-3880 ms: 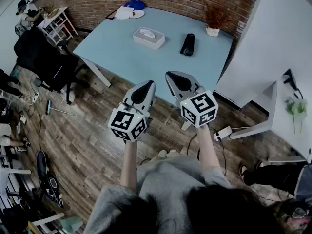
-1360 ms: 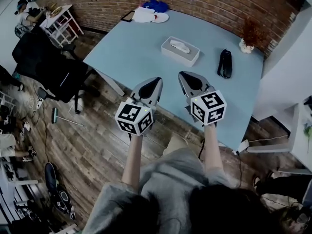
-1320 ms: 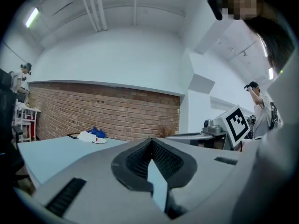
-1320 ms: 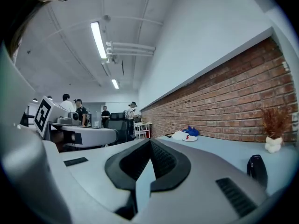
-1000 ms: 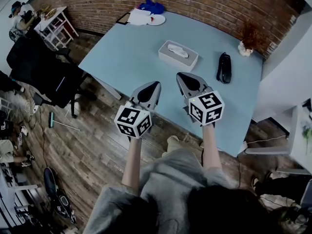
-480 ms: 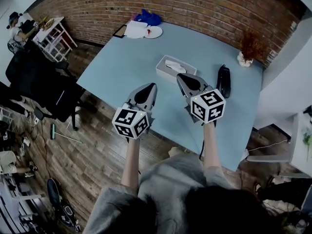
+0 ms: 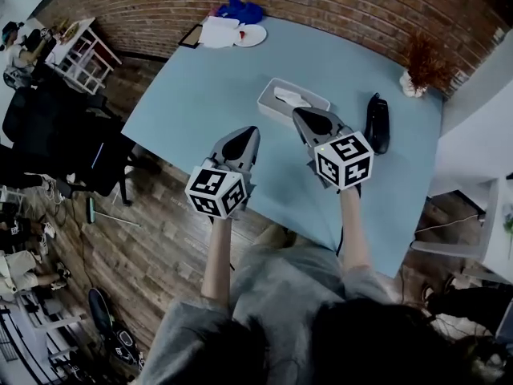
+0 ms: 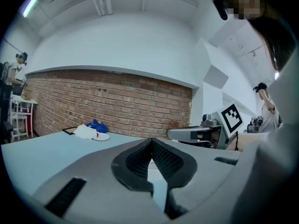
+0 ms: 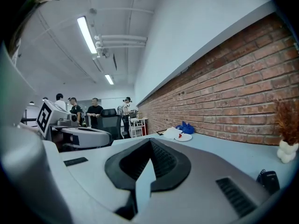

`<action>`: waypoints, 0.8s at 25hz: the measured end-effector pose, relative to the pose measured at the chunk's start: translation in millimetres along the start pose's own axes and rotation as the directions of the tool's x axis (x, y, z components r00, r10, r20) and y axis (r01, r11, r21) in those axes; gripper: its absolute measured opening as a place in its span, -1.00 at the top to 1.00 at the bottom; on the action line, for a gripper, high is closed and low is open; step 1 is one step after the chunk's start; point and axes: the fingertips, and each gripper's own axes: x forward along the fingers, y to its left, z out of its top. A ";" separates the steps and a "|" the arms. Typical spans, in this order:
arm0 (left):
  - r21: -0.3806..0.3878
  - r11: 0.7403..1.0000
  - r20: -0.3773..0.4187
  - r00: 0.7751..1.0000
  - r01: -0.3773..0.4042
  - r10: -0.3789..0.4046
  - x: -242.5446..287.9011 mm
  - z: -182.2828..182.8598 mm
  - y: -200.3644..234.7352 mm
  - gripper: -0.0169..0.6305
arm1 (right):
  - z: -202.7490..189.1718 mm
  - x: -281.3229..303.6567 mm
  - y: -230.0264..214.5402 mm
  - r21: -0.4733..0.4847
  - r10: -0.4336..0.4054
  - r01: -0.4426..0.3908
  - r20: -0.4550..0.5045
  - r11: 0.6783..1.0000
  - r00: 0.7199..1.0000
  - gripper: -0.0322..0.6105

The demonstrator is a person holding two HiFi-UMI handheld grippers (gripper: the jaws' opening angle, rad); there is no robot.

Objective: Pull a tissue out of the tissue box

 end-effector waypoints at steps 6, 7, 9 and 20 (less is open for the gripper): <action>-0.014 0.998 -0.035 0.997 0.066 -0.067 33.0 -6.4 34.9 0.94 | -5.7 33.2 -24.4 -0.014 -0.047 0.046 -0.053 0.999 0.998 0.90; -0.015 0.996 -0.048 0.995 0.086 -0.087 40.7 -9.0 37.5 0.94 | -8.1 37.7 -30.9 -0.021 -0.061 0.060 -0.069 0.998 0.996 0.90; -0.018 0.993 -0.071 0.990 0.119 -0.120 54.0 -15.1 43.0 0.94 | -14.0 47.7 -42.3 -0.036 -0.086 0.083 -0.103 0.996 0.991 0.90; -0.067 0.973 -0.154 0.962 0.219 -0.227 100.3 -41.6 70.8 0.94 | -63.8 93.3 -84.5 -0.164 -0.171 0.119 -0.357 0.979 0.918 0.90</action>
